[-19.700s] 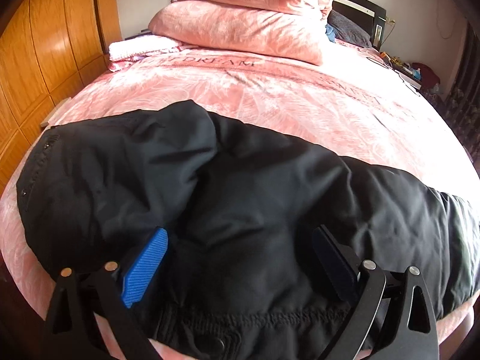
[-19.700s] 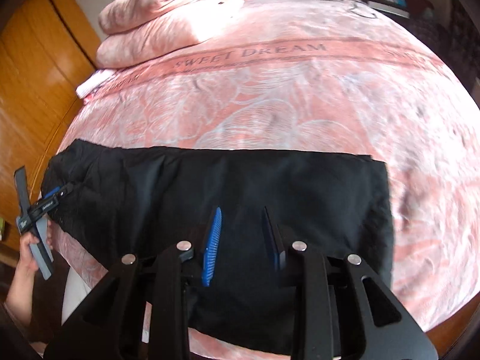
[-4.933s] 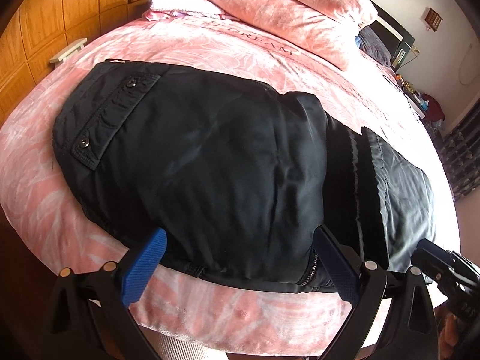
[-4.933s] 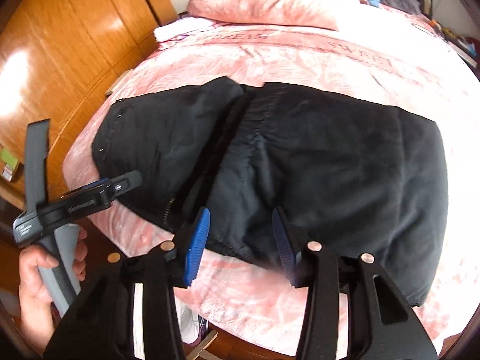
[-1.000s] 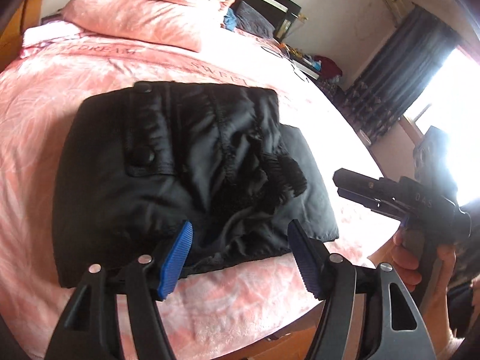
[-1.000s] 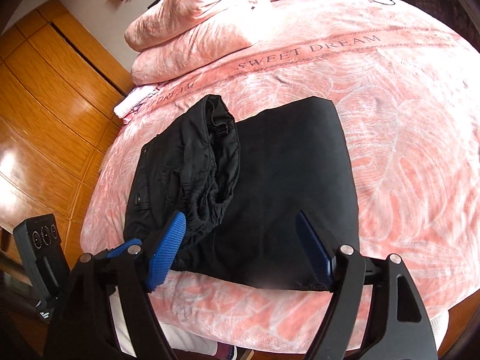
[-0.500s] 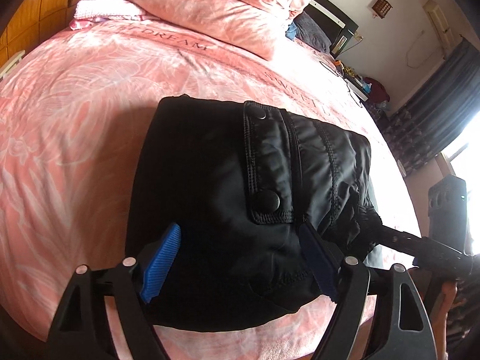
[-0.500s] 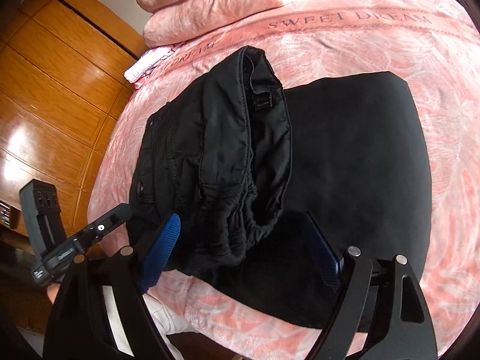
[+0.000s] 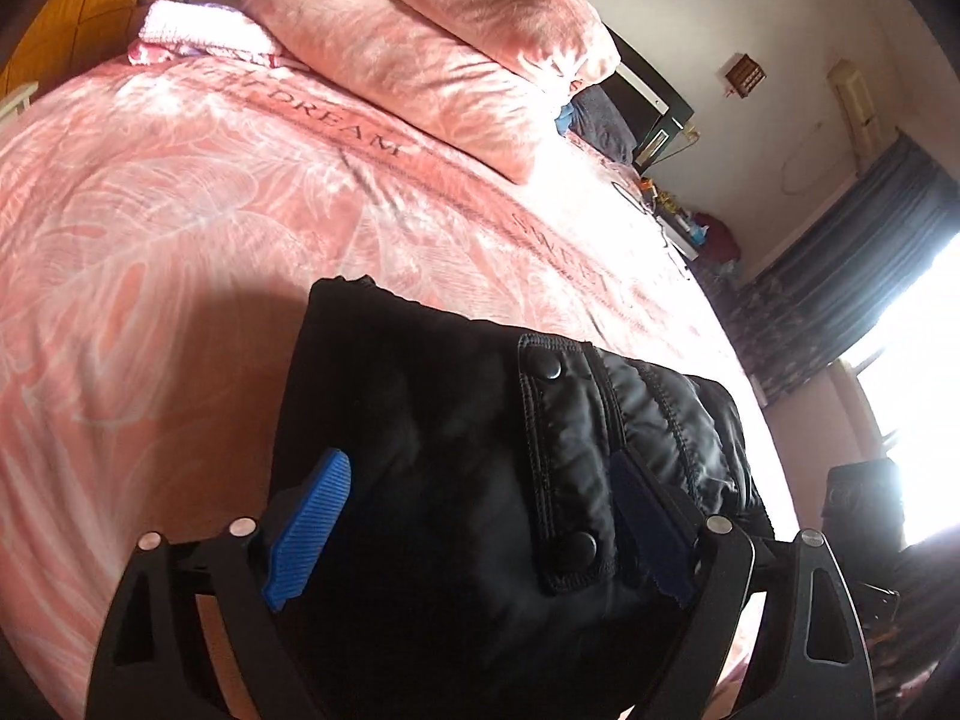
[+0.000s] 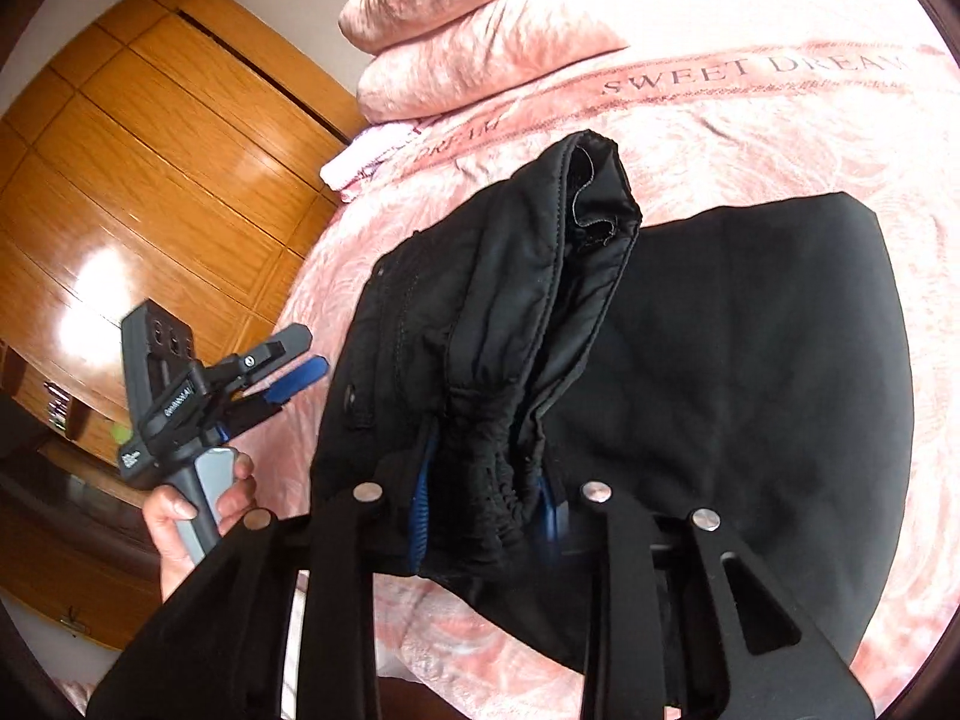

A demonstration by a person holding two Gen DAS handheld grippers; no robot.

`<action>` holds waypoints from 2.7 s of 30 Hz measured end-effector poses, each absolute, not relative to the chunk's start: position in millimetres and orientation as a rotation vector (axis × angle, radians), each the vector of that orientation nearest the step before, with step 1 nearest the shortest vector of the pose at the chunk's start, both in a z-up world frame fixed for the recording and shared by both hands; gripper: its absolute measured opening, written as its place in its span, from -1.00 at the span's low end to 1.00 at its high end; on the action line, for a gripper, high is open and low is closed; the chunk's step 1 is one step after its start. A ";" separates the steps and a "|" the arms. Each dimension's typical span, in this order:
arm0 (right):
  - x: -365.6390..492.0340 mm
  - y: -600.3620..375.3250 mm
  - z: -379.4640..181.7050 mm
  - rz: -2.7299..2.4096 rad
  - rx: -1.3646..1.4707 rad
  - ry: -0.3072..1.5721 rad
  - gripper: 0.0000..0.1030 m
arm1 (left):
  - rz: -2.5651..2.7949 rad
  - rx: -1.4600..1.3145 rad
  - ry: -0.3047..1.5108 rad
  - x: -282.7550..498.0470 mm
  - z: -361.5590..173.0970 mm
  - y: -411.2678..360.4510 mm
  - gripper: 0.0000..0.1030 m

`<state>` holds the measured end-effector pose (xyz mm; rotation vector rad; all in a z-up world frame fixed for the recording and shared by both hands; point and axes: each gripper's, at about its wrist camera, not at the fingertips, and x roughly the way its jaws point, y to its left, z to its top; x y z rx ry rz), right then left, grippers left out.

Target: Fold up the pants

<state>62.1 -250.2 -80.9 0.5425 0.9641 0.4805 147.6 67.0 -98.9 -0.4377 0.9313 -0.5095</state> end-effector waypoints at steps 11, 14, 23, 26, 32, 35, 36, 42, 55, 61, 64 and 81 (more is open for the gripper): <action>43.2 -307.0 -45.1 0.338 0.504 0.864 -0.49 | -0.516 -0.286 1.015 137.6 -108.6 52.1 0.74; 40.9 -321.0 -50.8 0.299 0.519 0.895 -0.48 | -0.537 -0.222 1.028 132.2 -111.0 35.7 0.75; 40.0 -329.4 -99.3 0.194 0.459 1.064 -0.38 | -0.527 -0.152 1.049 130.7 -119.9 15.2 0.87; 38.3 -332.3 -99.6 0.189 0.440 1.075 -0.13 | -0.517 -0.145 1.033 128.5 -115.1 14.2 0.85; 43.8 -345.8 -58.5 0.094 0.343 0.950 0.19 | -0.521 -0.088 0.917 130.9 -87.4 0.8 0.85; 74.3 -349.5 -53.9 0.106 0.359 0.947 0.19 | -0.558 -0.122 0.940 136.1 -89.6 -7.7 0.85; 86.0 -348.8 -55.1 0.095 0.347 0.958 0.17 | -0.561 -0.123 0.945 137.0 -90.8 -10.7 0.85; 118.0 -353.1 -76.2 0.083 0.392 1.020 -0.49 | -0.560 -0.084 0.969 139.4 -98.7 -25.0 0.85; 109.9 -365.5 -89.6 0.090 0.430 1.025 -0.44 | -0.531 -0.045 0.997 140.0 -110.7 -31.9 0.91; 51.2 -370.6 -77.7 0.162 0.470 1.008 0.10 | -0.520 -0.039 1.002 133.2 -106.4 -22.7 0.90; 24.1 -367.6 -81.6 0.174 0.494 1.024 0.12 | -0.524 -0.008 1.003 124.3 -104.9 -21.9 0.90; 5.1 -352.0 -126.0 0.143 0.480 1.168 -0.51 | -0.538 -0.033 1.085 117.6 -120.8 -20.3 0.94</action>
